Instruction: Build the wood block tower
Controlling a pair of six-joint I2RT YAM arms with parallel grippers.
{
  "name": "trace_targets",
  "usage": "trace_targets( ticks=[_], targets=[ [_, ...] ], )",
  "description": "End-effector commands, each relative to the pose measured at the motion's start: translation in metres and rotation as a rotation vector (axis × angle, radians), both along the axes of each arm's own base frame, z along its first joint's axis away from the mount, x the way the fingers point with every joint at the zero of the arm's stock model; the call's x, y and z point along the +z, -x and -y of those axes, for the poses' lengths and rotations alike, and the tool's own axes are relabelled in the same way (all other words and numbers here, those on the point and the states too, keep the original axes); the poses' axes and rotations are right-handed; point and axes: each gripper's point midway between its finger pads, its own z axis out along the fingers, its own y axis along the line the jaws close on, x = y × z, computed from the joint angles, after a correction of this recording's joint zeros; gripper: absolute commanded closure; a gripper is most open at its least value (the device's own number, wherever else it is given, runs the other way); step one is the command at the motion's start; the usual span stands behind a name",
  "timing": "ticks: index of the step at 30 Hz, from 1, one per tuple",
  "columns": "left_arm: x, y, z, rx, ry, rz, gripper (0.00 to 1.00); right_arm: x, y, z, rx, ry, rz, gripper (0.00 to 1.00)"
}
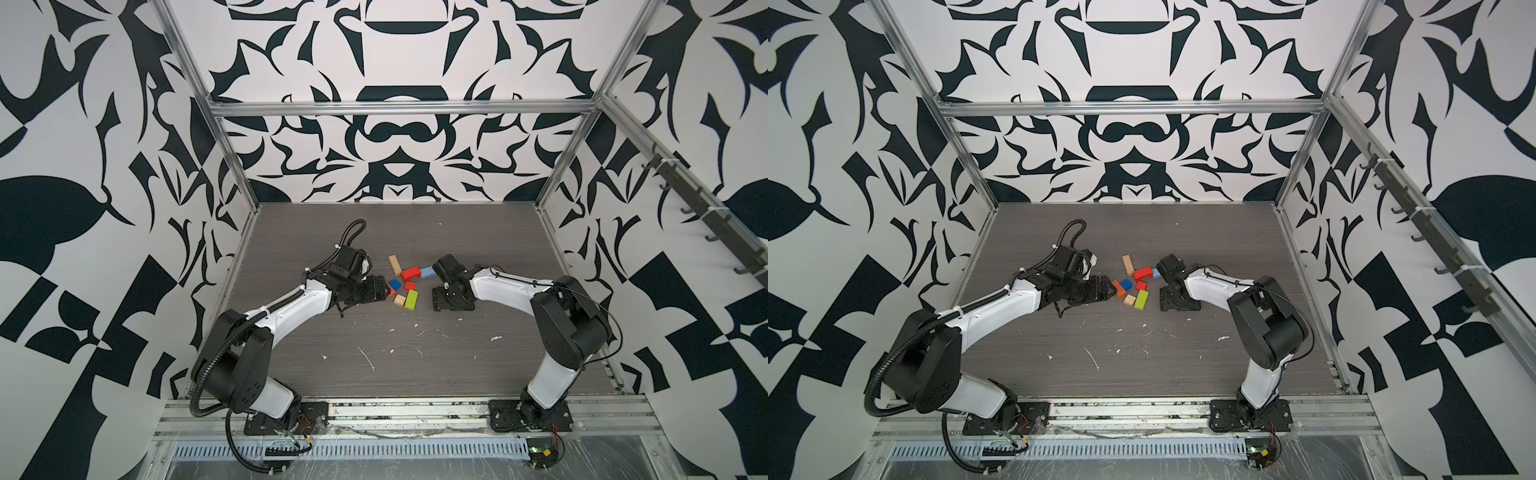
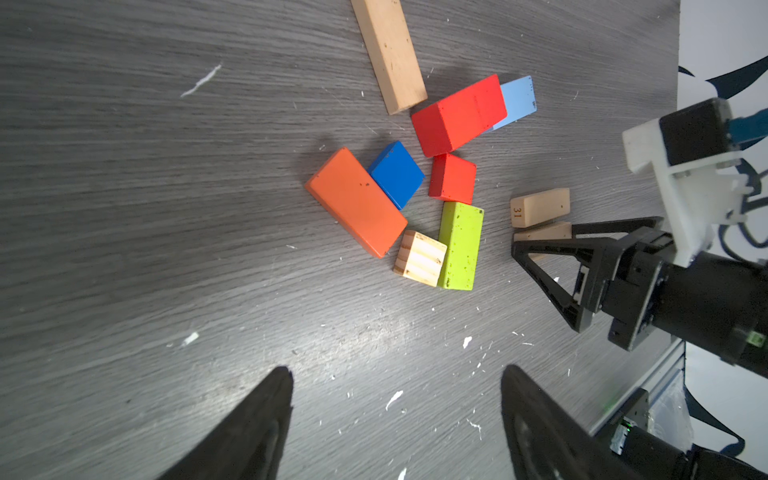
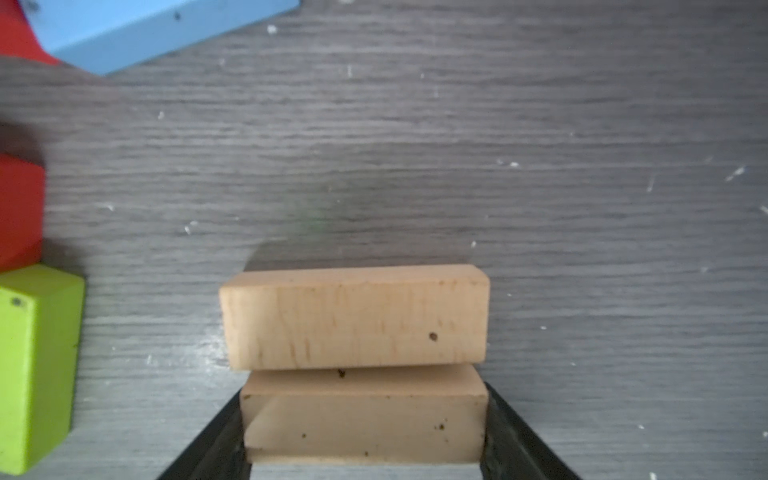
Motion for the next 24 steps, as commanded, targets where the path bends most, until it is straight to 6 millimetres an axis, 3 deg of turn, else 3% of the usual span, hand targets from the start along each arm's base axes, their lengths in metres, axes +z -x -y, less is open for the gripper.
trace_targets(
  ticks=[1, 24],
  targets=[
    [-0.0031, 0.0056, -0.0039, -0.003, -0.015, -0.025, 0.19, -0.0053, -0.0014, 0.0011, -0.019, 0.008, -0.016, 0.36],
    [-0.0008, 0.0076, -0.0053, -0.005, -0.015, -0.021, 0.19, -0.0043, -0.0085, 0.0027, -0.023, 0.033, 0.001, 0.33]
  ],
)
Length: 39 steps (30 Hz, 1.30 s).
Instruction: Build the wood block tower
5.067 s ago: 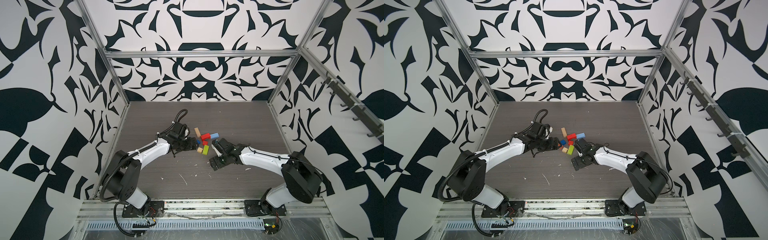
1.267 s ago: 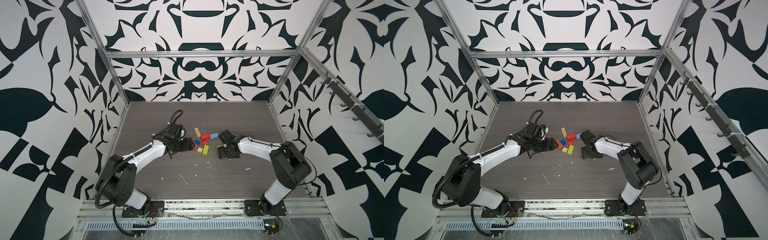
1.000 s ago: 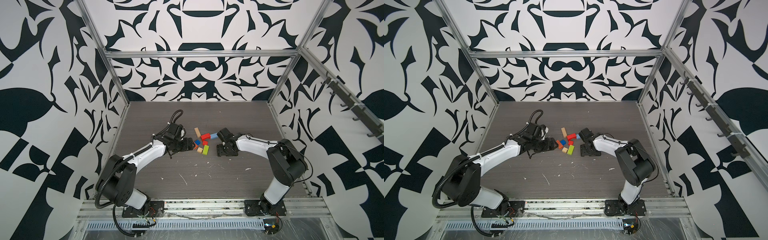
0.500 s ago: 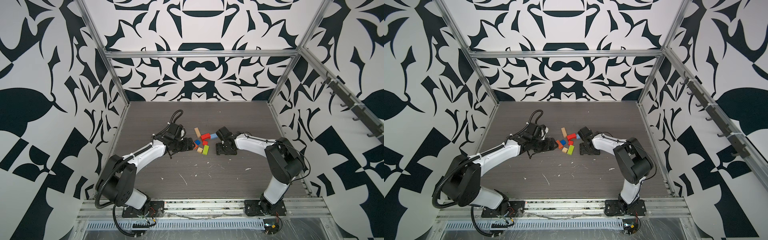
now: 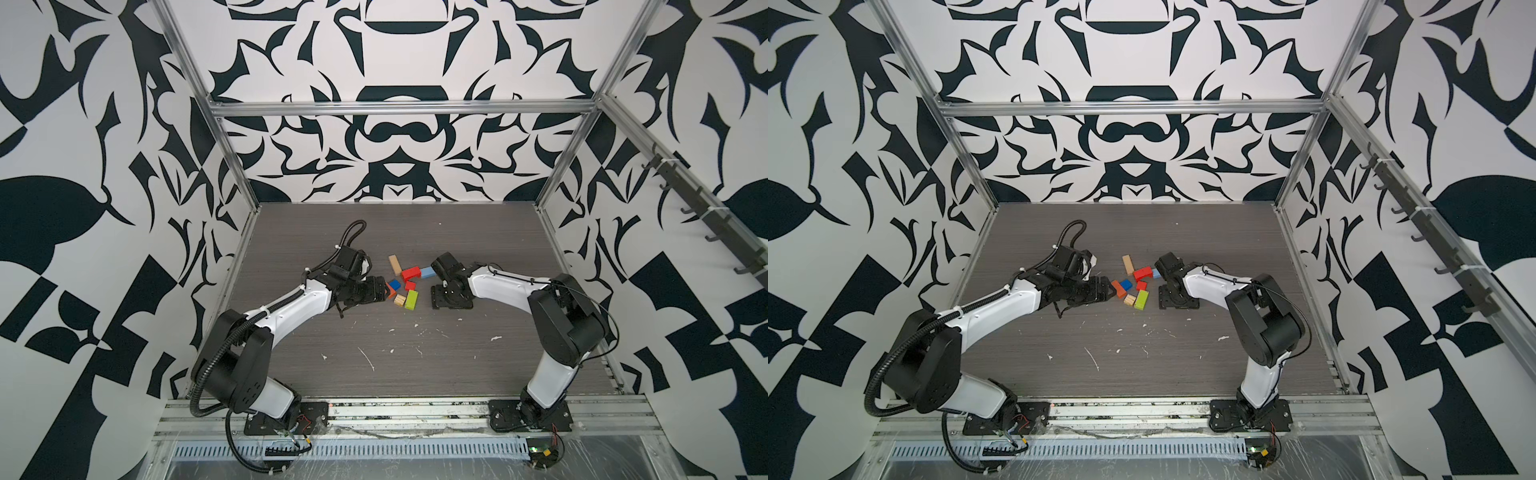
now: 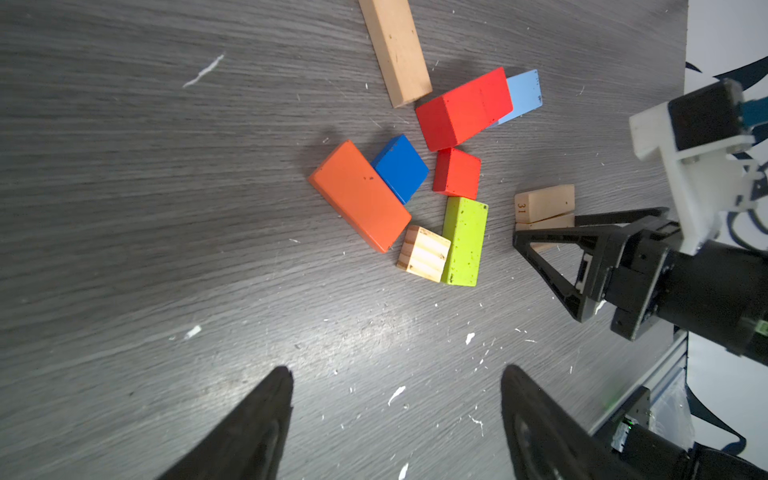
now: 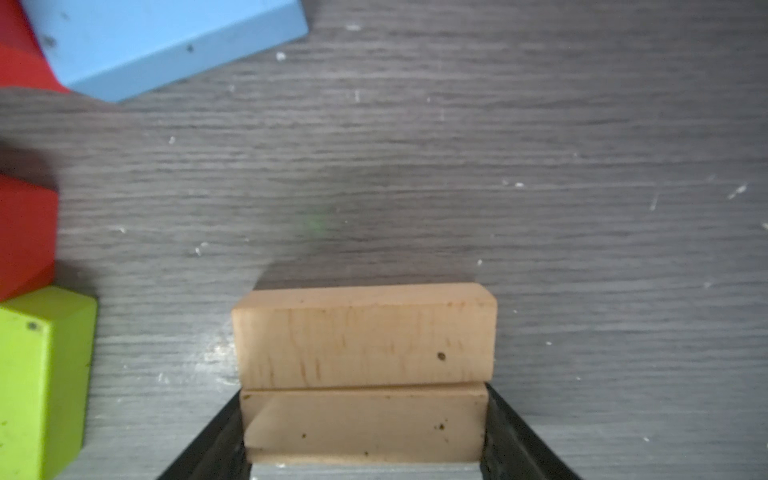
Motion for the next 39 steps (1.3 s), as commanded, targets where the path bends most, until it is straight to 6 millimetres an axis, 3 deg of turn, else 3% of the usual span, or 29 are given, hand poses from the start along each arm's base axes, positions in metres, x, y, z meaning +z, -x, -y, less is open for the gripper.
trace_targets(
  ticks=[1, 11, 24, 29, 39],
  targets=[
    [0.001, 0.005, -0.004, -0.004, -0.008, -0.008, 0.19, -0.005, -0.003, 0.005, -0.017, 0.033, -0.004, 0.32],
    [0.001, 0.006, -0.004, -0.005, -0.009, -0.008, 0.19, -0.004, -0.003, 0.007, -0.016, 0.042, -0.006, 0.28],
    [0.001, 0.006, -0.004, -0.006, -0.006, -0.01, 0.19, 0.003, -0.004, 0.003, -0.006, 0.023, 0.003, 0.02],
    [0.001, 0.005, -0.004, -0.006, -0.006, -0.008, 0.19, 0.006, -0.005, -0.001, 0.003, 0.0, 0.006, 0.01],
    [0.014, -0.02, 0.002, 0.008, -0.036, 0.015, 0.21, 0.045, -0.009, 0.0, 0.029, -0.019, 0.085, 0.01]
  ],
)
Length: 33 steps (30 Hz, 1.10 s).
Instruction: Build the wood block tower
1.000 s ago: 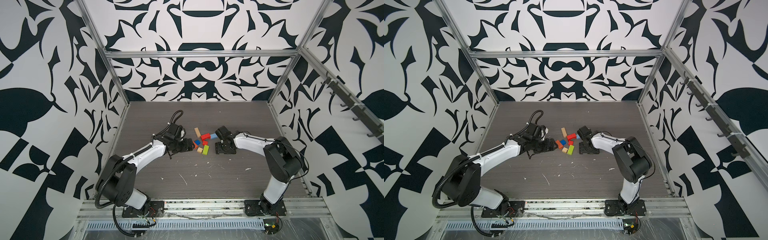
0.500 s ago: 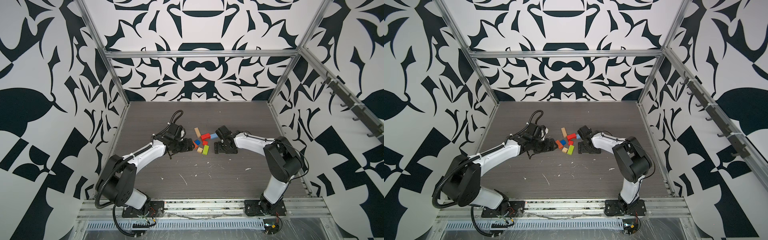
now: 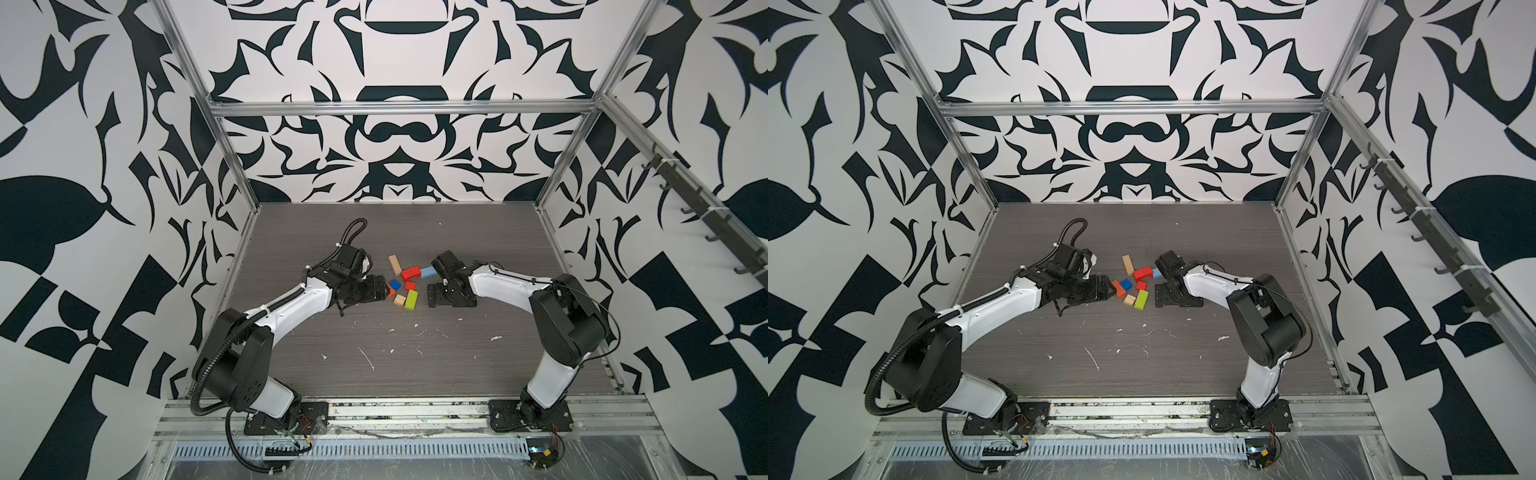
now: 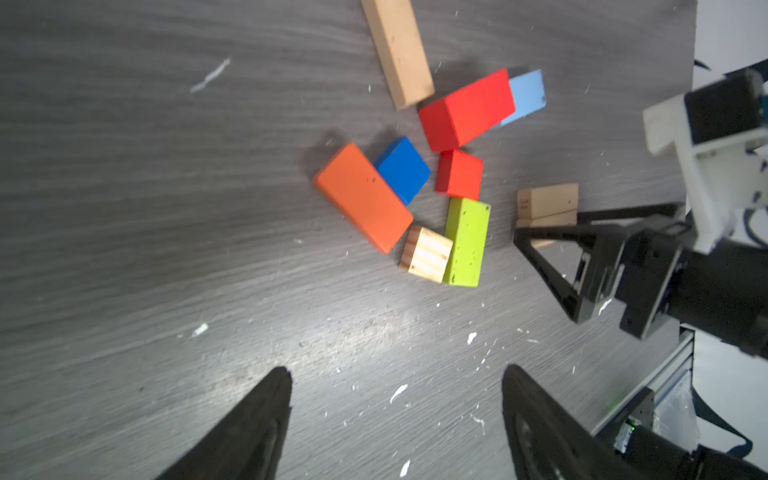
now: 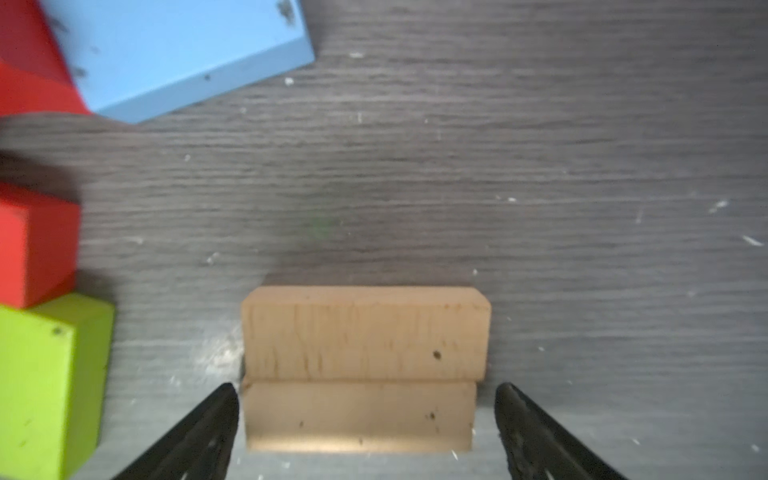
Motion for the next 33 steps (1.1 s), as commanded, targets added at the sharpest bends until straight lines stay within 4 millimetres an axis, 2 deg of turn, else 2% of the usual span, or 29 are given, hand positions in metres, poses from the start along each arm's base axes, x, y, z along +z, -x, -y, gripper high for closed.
trace_targets(
  ticks=[1, 8, 12, 17, 22, 28, 33],
  targets=[
    [0.007, -0.014, 0.002, 0.009, -0.019, 0.003, 0.22, 0.037, -0.005, 0.0, 0.025, -0.014, 0.072, 0.01],
    [0.01, -0.044, 0.01, 0.059, -0.065, -0.037, 0.21, 0.067, 0.003, 0.004, 0.046, -0.047, 0.134, 0.01],
    [0.0, -0.06, 0.014, 0.075, -0.129, -0.092, 0.22, 0.076, 0.009, 0.007, 0.039, -0.064, 0.155, 0.01],
    [-0.006, -0.083, 0.02, 0.099, -0.162, -0.096, 0.22, 0.078, 0.015, 0.009, 0.037, -0.084, 0.166, 0.01],
    [-0.017, -0.103, 0.028, 0.132, -0.183, -0.123, 0.27, 0.076, 0.019, 0.011, 0.023, -0.095, 0.168, 0.01],
    [-0.033, -0.125, 0.036, 0.164, -0.21, -0.14, 0.32, 0.075, 0.022, 0.013, 0.012, -0.106, 0.18, 0.01],
    [-0.045, -0.136, 0.043, 0.179, -0.234, -0.139, 0.35, 0.066, 0.024, 0.012, 0.023, -0.098, 0.152, 0.0]
  ],
)
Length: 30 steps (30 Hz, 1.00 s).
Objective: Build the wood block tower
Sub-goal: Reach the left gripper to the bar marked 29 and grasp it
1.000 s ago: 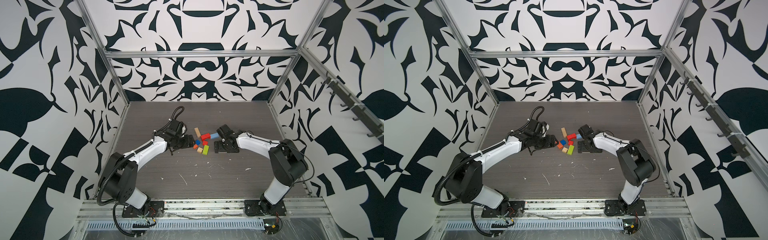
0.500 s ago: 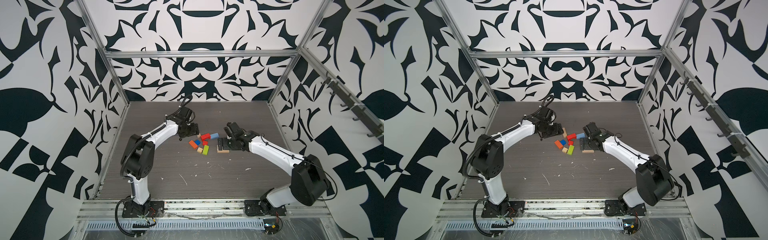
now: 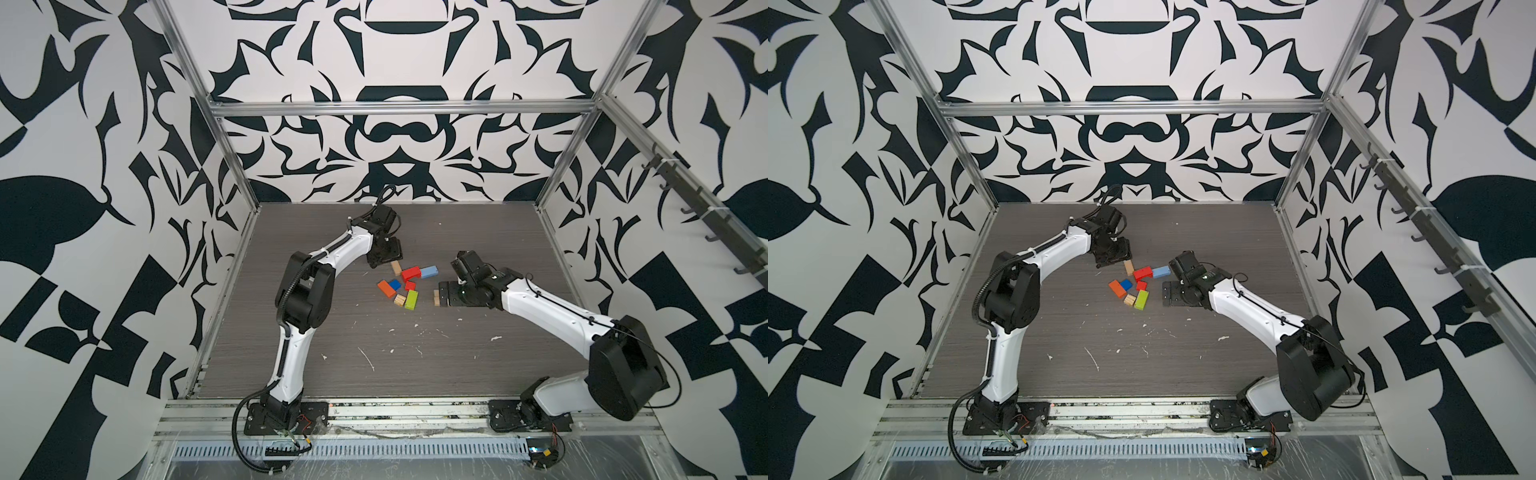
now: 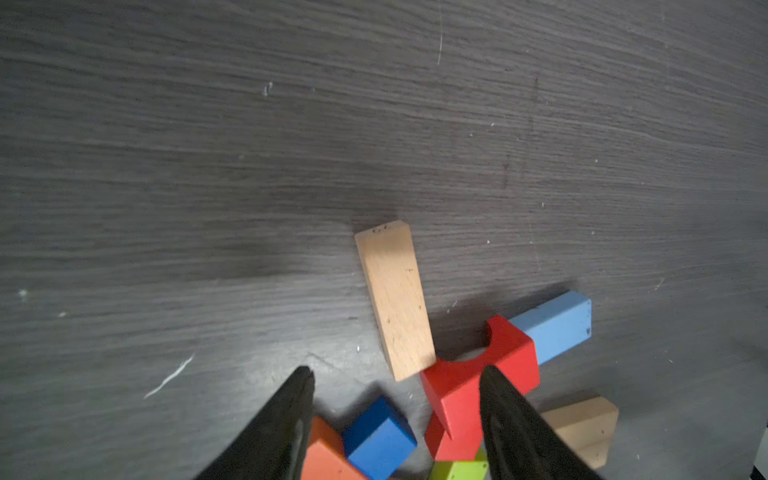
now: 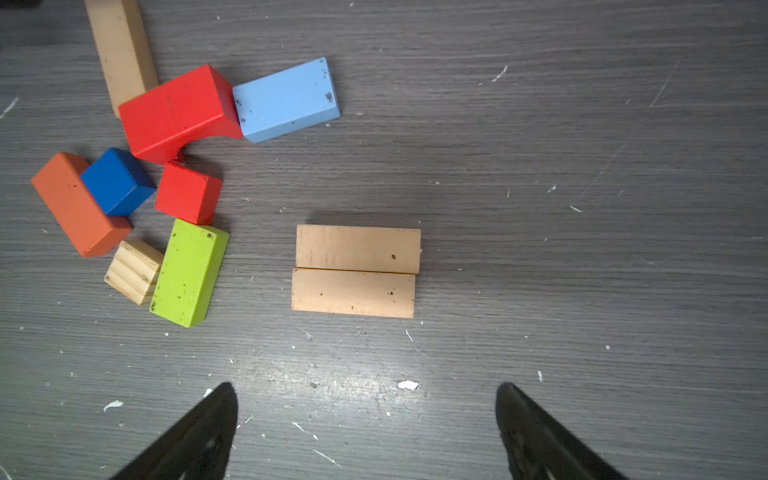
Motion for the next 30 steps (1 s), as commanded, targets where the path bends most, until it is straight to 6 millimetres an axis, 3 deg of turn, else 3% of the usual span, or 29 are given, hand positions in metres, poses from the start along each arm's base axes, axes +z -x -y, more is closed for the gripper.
trace_targets(
  ticks=[1, 14, 30],
  targets=[
    [-0.011, 0.001, -0.004, 0.032, -0.056, -0.039, 0.35, -0.002, 0.002, -0.002, 0.003, -0.008, -0.003, 0.0],
    [-0.044, -0.003, 0.007, 0.029, -0.11, -0.071, 0.39, -0.009, 0.007, -0.001, 0.007, -0.013, -0.019, 0.0],
    [-0.052, 0.015, -0.022, -0.026, -0.252, -0.079, 0.62, -0.013, 0.007, -0.005, 0.003, -0.033, -0.028, 0.01]
  ],
)
